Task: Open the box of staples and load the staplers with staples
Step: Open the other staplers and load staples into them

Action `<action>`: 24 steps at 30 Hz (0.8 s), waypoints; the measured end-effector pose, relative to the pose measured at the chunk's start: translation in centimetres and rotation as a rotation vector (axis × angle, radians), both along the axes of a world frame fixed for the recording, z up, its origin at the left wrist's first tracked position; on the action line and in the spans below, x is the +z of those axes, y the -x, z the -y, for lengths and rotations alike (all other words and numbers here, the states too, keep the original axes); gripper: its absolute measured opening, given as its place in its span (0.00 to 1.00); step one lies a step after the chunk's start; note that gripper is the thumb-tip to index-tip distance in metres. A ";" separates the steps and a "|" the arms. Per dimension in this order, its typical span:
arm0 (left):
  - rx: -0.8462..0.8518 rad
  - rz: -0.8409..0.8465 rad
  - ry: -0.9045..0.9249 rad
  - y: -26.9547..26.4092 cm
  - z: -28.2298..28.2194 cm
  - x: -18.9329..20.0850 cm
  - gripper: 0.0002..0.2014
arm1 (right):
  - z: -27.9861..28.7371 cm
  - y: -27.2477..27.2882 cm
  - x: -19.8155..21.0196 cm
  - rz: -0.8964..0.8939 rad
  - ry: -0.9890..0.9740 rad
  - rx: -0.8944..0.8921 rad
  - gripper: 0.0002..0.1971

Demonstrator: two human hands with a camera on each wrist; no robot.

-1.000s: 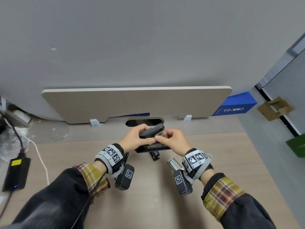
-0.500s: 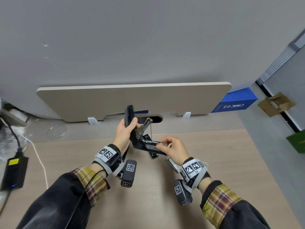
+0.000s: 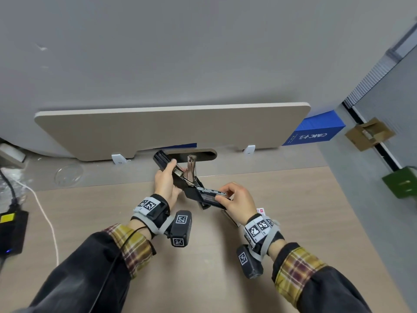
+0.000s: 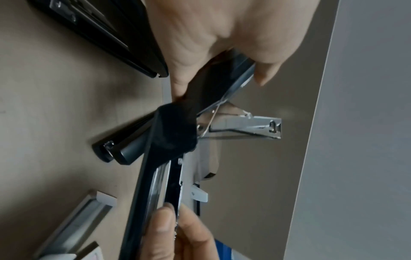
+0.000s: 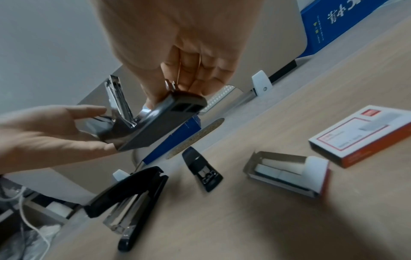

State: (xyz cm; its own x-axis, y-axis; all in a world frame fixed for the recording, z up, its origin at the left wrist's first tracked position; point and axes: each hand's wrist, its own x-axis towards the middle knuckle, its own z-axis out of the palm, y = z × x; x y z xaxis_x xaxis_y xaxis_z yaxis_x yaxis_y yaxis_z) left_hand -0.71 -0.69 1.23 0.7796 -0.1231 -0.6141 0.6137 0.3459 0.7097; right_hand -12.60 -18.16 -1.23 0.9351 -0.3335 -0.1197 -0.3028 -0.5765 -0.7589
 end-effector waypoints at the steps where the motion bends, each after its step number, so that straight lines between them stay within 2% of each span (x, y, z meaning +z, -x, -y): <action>1: -0.043 0.025 -0.037 0.4 0.0 0.1 0.11 | 0.3 0.2 -0.2 -0.031 0.014 0.004 0.06; 2: -0.080 0.040 -0.075 0.9 0.1 0.5 0.03 | 0.5 0.6 -0.5 -0.063 0.030 0.014 0.06; 9: -0.158 -0.039 -0.217 2.7 -0.3 -1.0 0.11 | -0.2 4.0 -2.7 -0.287 0.137 0.092 0.07; 15: -0.207 -0.101 -0.223 4.8 -0.4 -2.1 0.13 | -0.4 5.6 -4.2 -0.452 0.250 0.108 0.04; 21: -0.182 -0.116 -0.190 5.5 -0.5 -3.8 0.14 | 0.3 6.1 -5.1 -0.479 0.252 0.091 0.05; 24: -0.166 -0.116 -0.176 5.5 -0.6 -4.8 0.14 | 0.7 5.9 -4.9 -0.461 0.196 0.009 0.06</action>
State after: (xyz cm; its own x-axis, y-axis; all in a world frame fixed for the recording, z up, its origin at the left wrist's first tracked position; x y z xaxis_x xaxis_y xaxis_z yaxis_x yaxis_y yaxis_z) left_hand -6.22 -0.06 -3.59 0.6806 -0.1265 -0.7217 0.7327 0.1112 0.6714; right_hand -18.48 -18.84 -6.18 0.8025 -0.3836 -0.4570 -0.5758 -0.6987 -0.4247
